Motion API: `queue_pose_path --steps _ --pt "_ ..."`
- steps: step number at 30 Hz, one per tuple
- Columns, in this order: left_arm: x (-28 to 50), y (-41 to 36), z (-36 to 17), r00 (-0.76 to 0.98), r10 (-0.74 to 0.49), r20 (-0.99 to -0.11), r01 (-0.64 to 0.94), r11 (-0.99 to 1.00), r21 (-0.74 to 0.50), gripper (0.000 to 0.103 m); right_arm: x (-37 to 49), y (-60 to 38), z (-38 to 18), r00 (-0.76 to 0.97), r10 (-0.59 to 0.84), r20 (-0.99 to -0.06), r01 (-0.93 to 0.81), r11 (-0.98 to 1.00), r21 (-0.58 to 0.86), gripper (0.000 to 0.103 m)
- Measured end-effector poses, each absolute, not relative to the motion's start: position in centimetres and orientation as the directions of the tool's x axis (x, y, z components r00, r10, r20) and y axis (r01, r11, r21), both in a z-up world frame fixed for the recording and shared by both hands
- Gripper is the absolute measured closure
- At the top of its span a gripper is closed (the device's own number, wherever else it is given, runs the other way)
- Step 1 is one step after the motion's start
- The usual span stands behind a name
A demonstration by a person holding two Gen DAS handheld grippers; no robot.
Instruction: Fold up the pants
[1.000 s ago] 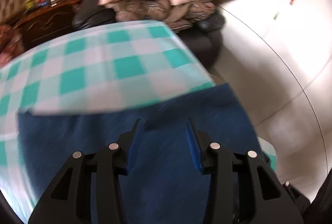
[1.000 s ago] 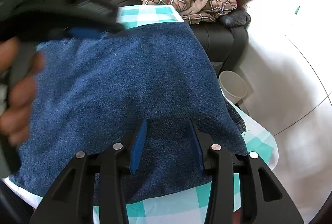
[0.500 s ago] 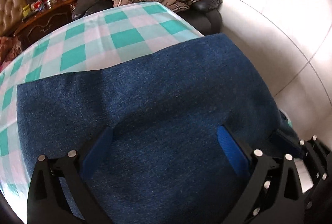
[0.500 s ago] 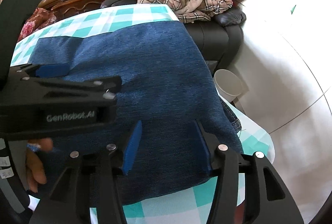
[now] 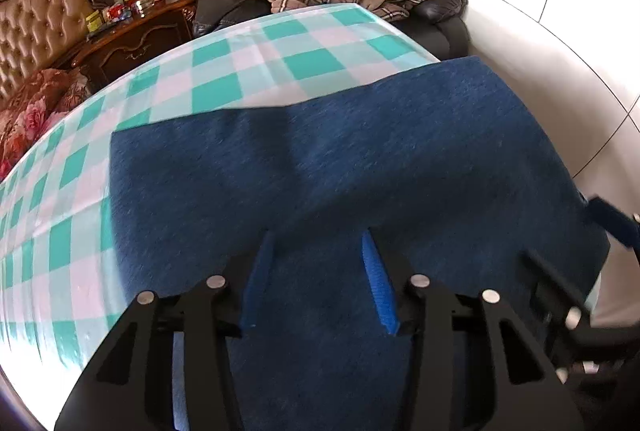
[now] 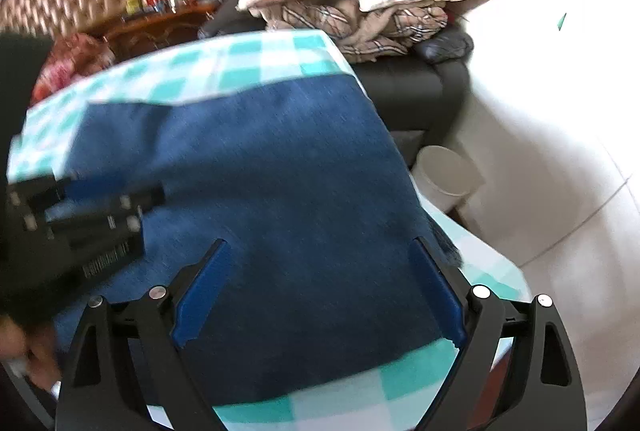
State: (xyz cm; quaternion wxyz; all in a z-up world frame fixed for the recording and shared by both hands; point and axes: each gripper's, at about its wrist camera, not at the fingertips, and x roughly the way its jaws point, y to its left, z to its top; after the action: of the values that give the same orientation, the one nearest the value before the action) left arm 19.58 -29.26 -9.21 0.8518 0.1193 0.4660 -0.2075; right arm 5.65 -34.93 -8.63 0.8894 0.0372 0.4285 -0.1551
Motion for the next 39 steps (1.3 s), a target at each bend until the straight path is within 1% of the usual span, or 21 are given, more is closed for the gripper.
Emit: queue_pose_path --steps 2,4,5,6,11,21,27,29,31,32,33,34,36,37,38,39 --pt "19.1 -28.4 -9.0 0.483 -0.237 -0.843 0.454 0.891 0.009 0.061 6.1 -35.1 -8.6 0.585 -0.237 -0.776 0.311 0.949 -0.055 0.018" --pt "18.7 -27.7 -9.0 0.477 -0.239 -0.846 0.449 0.893 0.001 0.061 6.7 -35.2 -9.2 0.564 -0.253 -0.786 0.32 0.944 -0.074 0.019" --pt "18.5 -27.3 -9.0 0.477 -0.237 -0.846 0.444 0.896 0.0 0.061 6.8 -35.2 -9.5 0.553 -0.257 -0.793 0.324 0.943 -0.079 0.023" --pt "18.2 -26.9 -9.0 0.475 -0.236 -0.848 0.439 0.898 -0.004 0.061 7.1 -35.4 -10.1 0.528 -0.264 -0.807 0.332 0.939 -0.09 0.025" --pt "16.9 -25.5 -8.9 0.465 -0.25 -0.849 0.432 0.901 -0.03 0.061 6.6 -35.2 -10.5 0.522 -0.27 -0.809 0.33 0.939 -0.1 0.025" --pt "14.1 -24.0 -8.7 0.459 -0.256 -0.851 0.431 0.901 -0.039 0.06 5.0 -34.7 -10.3 0.507 -0.287 -0.813 0.339 0.933 -0.118 0.025" --pt "11.9 -22.9 -8.3 0.459 -0.261 -0.849 0.438 0.898 -0.039 0.057 3.1 -34.4 -9.6 0.503 -0.297 -0.812 0.358 0.927 -0.117 0.025" --pt "11.2 -22.5 -8.0 0.452 -0.273 -0.849 0.443 0.895 -0.051 0.051 2.2 -34.4 -9.2 0.506 -0.297 -0.81 0.368 0.923 -0.109 0.025" --pt "10.1 -22.0 -7.5 0.453 -0.281 -0.846 0.451 0.891 -0.054 0.049 1.0 -34.3 -8.5 0.511 -0.308 -0.803 0.379 0.919 -0.111 0.024" --pt "9.4 -21.8 -7.2 0.452 -0.292 -0.843 0.457 0.887 -0.062 0.045 0.5 -34.2 -8.2 0.514 -0.313 -0.798 0.382 0.917 -0.114 0.024" --pt "9.0 -21.6 -6.9 0.455 -0.299 -0.839 0.46 0.885 -0.066 0.037 0.0 -34.1 -7.8 0.519 -0.319 -0.793 0.386 0.915 -0.115 0.024" --pt "8.3 -21.3 -6.4 0.464 -0.305 -0.832 0.461 0.885 -0.067 0.033 -0.6 -34.0 -7.4 0.524 -0.324 -0.788 0.391 0.913 -0.115 0.024" --pt "7.2 -20.8 -5.6 0.481 -0.31 -0.82 0.458 0.886 -0.067 0.022 -1.5 -33.8 -6.6 0.534 -0.328 -0.779 0.395 0.912 -0.113 0.024" --pt "6.7 -20.6 -5.2 0.479 -0.324 -0.816 0.464 0.882 -0.078 0.019 -1.9 -33.7 -6.2 0.539 -0.331 -0.774 0.398 0.91 -0.112 0.024" --pt "6.2 -20.4 -4.8 0.474 -0.336 -0.814 0.47 0.878 -0.089 0.013 -2.1 -33.8 -5.8 0.543 -0.333 -0.771 0.401 0.909 -0.11 0.024" --pt "5.9 -20.4 -4.4 0.471 -0.344 -0.812 0.473 0.876 -0.097 0.01 -2.6 -33.8 -5.4 0.549 -0.337 -0.765 0.406 0.908 -0.108 0.024"
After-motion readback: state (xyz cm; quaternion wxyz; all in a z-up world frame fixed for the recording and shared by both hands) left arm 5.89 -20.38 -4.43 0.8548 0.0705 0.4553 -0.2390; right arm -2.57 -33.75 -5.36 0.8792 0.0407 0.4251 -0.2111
